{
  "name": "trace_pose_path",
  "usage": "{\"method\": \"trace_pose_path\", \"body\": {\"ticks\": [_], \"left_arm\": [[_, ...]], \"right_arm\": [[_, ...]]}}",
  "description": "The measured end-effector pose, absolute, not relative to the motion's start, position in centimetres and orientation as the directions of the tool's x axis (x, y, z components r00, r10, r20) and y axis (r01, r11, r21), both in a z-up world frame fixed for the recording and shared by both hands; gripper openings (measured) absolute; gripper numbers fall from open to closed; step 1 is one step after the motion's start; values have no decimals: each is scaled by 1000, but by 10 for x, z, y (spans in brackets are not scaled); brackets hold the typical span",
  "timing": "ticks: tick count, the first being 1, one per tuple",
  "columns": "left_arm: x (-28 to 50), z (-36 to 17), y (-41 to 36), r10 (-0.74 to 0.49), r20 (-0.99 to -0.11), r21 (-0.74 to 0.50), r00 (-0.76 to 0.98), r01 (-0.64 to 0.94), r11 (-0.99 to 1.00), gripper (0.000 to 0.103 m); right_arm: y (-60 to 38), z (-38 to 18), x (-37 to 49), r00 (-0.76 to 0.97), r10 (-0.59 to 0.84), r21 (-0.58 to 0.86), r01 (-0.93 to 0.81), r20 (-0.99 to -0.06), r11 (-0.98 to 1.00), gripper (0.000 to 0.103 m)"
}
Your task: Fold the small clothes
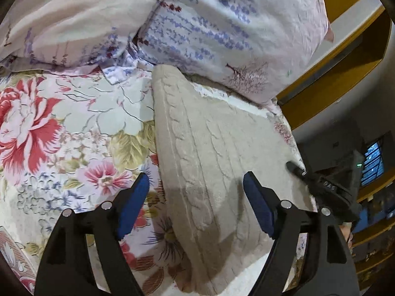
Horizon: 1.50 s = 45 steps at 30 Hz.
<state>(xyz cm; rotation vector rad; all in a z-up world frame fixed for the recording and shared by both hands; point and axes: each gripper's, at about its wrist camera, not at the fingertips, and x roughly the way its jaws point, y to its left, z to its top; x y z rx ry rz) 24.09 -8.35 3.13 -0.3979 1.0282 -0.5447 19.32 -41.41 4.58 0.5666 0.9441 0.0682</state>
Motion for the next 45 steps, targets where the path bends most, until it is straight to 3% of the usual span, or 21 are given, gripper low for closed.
{"method": "trace_pose_path", "body": {"ticks": [8, 12, 17, 21, 25, 27, 28, 29, 35, 45], "left_arm": [[241, 26, -98, -563, -715, -494, 414, 272, 826, 85], [241, 24, -97, -567, -714, -501, 410, 267, 823, 85], [240, 20, -95, -577, -712, -518, 399, 255, 816, 87], [241, 18, -94, -590, -707, -535, 389, 251, 807, 87], [243, 15, -92, -616, -697, -570, 367, 239, 786, 88], [245, 13, -89, -643, -680, -605, 351, 226, 763, 88], [246, 12, -87, -661, -666, -629, 345, 217, 747, 88], [248, 11, -86, -677, -652, -650, 341, 208, 731, 88], [254, 2, -79, -772, -564, -770, 293, 150, 620, 86], [260, 6, -86, -773, -561, -773, 297, 147, 617, 82]], "right_arm": [[-414, 22, 193, 537, 216, 402, 258, -815, 878, 12], [-420, 40, 187, 573, 163, 380, 282, -803, 881, 33], [-410, 60, 177, 660, 126, 349, 218, -741, 911, 34], [-391, 32, 189, 571, 159, 302, 165, -806, 939, 34], [-406, 34, 190, 568, 233, 406, 198, -789, 892, 35], [-419, 38, 188, 583, 250, 455, 236, -773, 859, 50], [-426, 40, 186, 598, 255, 481, 253, -760, 840, 66], [-431, 41, 185, 606, 264, 501, 261, -750, 825, 70], [-443, 19, 200, 519, 421, 617, 290, -744, 732, 70], [-414, 13, 216, 451, 553, 670, 148, -700, 727, 70]]}}
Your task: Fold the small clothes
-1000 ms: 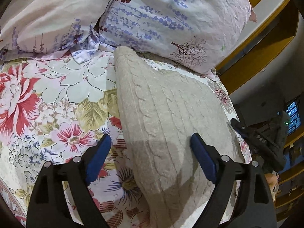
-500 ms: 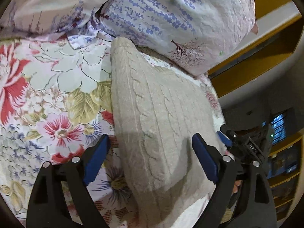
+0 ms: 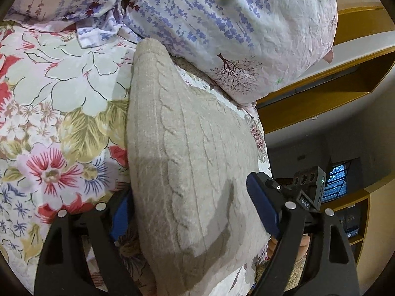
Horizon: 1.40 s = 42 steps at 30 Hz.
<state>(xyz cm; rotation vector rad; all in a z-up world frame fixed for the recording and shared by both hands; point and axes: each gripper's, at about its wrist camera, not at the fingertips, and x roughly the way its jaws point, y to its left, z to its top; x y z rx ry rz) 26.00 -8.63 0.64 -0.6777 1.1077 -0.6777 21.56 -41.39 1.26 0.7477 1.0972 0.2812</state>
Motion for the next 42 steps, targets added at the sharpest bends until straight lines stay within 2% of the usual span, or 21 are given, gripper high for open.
{"method": "trace_pose_path", "body": {"ticks": [2, 6, 8, 9, 11, 13, 17, 26, 30, 33, 35, 38, 42], "left_arm": [[264, 6, -92, -774, -560, -775, 294, 146, 616, 79], [264, 5, -93, -780, -553, -783, 293, 137, 607, 76], [264, 4, -94, -785, -549, -789, 286, 131, 600, 67], [264, 3, -94, -785, -549, -790, 286, 129, 599, 63], [262, 3, -90, -785, -545, -789, 295, 136, 599, 48], [260, 5, -86, -797, -529, -798, 292, 150, 584, 41], [255, 18, -77, -811, -506, -799, 293, 194, 569, 38], [226, 52, -3, -786, -494, -761, 373, 253, 598, 38], [210, 60, 46, -709, -556, -688, 434, 239, 685, 38], [207, 45, 73, -636, -623, -627, 454, 196, 754, 39], [214, 25, 87, -602, -663, -612, 444, 141, 778, 43], [218, 3, 98, -628, -635, -660, 450, 106, 744, 51], [212, 15, 94, -562, -653, -580, 507, 141, 802, 61]], "right_arm": [[-409, 12, 217, 443, 568, 677, 131, -694, 724, 67], [-401, 9, 216, 398, 620, 702, 93, -676, 706, 51], [-401, 9, 215, 407, 646, 731, 88, -646, 676, 41], [-402, 9, 214, 412, 657, 745, 89, -632, 661, 40], [-401, 13, 210, 425, 670, 765, 89, -609, 638, 38], [-401, 18, 207, 443, 686, 788, 80, -577, 611, 36], [-394, 31, 198, 473, 720, 832, 55, -508, 552, 34], [-325, 70, 213, 451, 744, 799, -105, -493, 593, 32], [-271, 70, 220, 409, 737, 745, -179, -538, 643, 32], [-231, 52, 226, 350, 702, 684, -197, -620, 702, 31], [-212, 37, 230, 341, 641, 626, -169, -688, 761, 36], [-215, 31, 235, 324, 655, 654, -129, -683, 745, 48], [-237, 36, 237, 355, 680, 701, -90, -641, 708, 50]]}}
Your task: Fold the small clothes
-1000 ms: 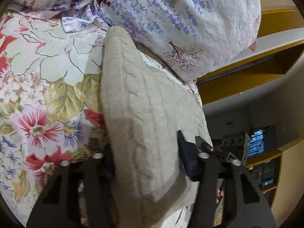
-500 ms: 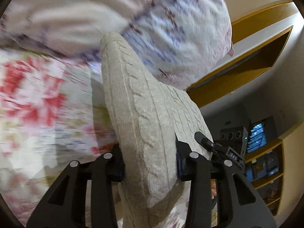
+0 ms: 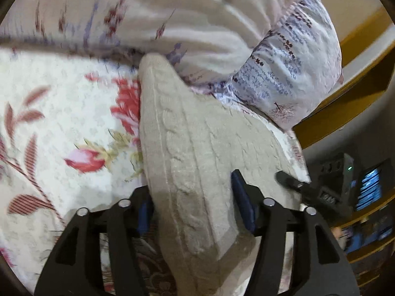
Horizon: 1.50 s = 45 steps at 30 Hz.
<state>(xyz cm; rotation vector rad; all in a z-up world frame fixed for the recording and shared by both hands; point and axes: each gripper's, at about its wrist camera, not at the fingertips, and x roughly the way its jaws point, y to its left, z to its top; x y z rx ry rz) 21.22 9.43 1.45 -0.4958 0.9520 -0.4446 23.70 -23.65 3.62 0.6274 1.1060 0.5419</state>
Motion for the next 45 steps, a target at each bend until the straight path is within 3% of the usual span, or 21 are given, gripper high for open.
{"method": "trace_pose_path", "body": {"ticks": [6, 7, 8, 11, 14, 18, 20, 23, 28, 31, 32, 34, 38, 45], "left_arm": [[182, 50, 86, -400, -581, -340, 709, 235, 910, 69], [179, 55, 82, -390, -563, -308, 729, 253, 917, 71], [177, 61, 76, -382, -547, -268, 745, 277, 923, 74], [180, 64, 63, -369, -562, -209, 741, 304, 929, 74], [185, 54, 55, -372, -609, -197, 701, 320, 927, 72], [185, 44, 54, -330, -644, -165, 690, 296, 941, 71], [180, 45, 61, -337, -646, -185, 685, 288, 940, 72], [169, 48, 71, -326, -644, -177, 692, 280, 944, 72], [148, 43, 75, -308, -671, -146, 674, 287, 947, 75], [139, 35, 71, -283, -691, -98, 666, 302, 948, 76], [136, 30, 68, -261, -705, -70, 660, 302, 951, 76], [136, 24, 68, -251, -721, -64, 646, 299, 952, 76], [139, 17, 68, -238, -745, -66, 623, 286, 956, 76], [138, 15, 66, -217, -750, -43, 625, 281, 959, 76]], "right_arm": [[-250, 31, 249, 414, 667, 726, -21, -619, 687, 49], [-246, 31, 253, 419, 660, 719, -27, -623, 695, 39], [-244, 31, 255, 424, 657, 713, -37, -624, 701, 22], [-232, 40, 259, 468, 549, 592, -66, -693, 803, 11], [-232, 31, 261, 452, 466, 518, -12, -760, 856, 10], [-233, 34, 257, 449, 442, 478, -37, -777, 878, 12], [-232, 46, 247, 479, 417, 445, -61, -772, 894, 29], [-234, 66, 221, 527, 429, 425, -138, -733, 895, 41], [-221, 84, 181, 534, 491, 392, -296, -688, 871, 41], [-202, 81, 166, 500, 454, 292, -370, -738, 882, 41], [-196, 76, 165, 479, 417, 245, -381, -772, 892, 36], [-192, 63, 163, 433, 356, 190, -381, -828, 905, 36], [-200, 59, 161, 413, 357, 221, -341, -838, 914, 36], [-192, 61, 146, 481, 284, 130, -329, -830, 935, 37]]}}
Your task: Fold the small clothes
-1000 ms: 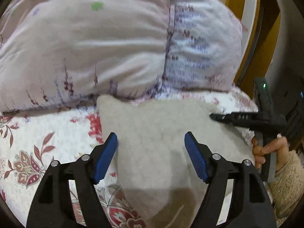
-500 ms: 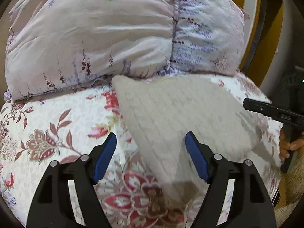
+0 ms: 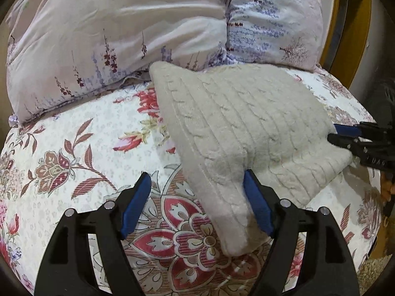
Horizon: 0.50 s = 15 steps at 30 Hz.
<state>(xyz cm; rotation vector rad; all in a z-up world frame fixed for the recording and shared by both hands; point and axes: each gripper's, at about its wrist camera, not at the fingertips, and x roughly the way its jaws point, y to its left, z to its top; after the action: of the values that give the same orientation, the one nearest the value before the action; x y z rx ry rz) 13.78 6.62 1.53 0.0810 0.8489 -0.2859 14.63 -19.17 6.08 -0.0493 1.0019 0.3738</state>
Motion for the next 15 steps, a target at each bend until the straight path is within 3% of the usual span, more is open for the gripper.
{"method": "trace_pose_path", "body": {"ticks": [3, 5, 10, 15], "left_arm": [[122, 28, 65, -236, -718, -54, 655, 286, 957, 78], [110, 35, 66, -267, -696, -80, 667, 298, 951, 92], [85, 45, 60, -261, -658, -93, 707, 268, 959, 101], [79, 38, 55, -188, -684, -82, 705, 181, 980, 101]], "right_arm": [[-197, 76, 137, 545, 264, 117, -289, -795, 950, 48], [-208, 89, 126, 596, 272, 134, -265, -755, 955, 76], [-218, 100, 109, 642, 289, 181, -229, -710, 956, 90], [-214, 100, 98, 679, 236, 150, -183, -695, 972, 97]]}}
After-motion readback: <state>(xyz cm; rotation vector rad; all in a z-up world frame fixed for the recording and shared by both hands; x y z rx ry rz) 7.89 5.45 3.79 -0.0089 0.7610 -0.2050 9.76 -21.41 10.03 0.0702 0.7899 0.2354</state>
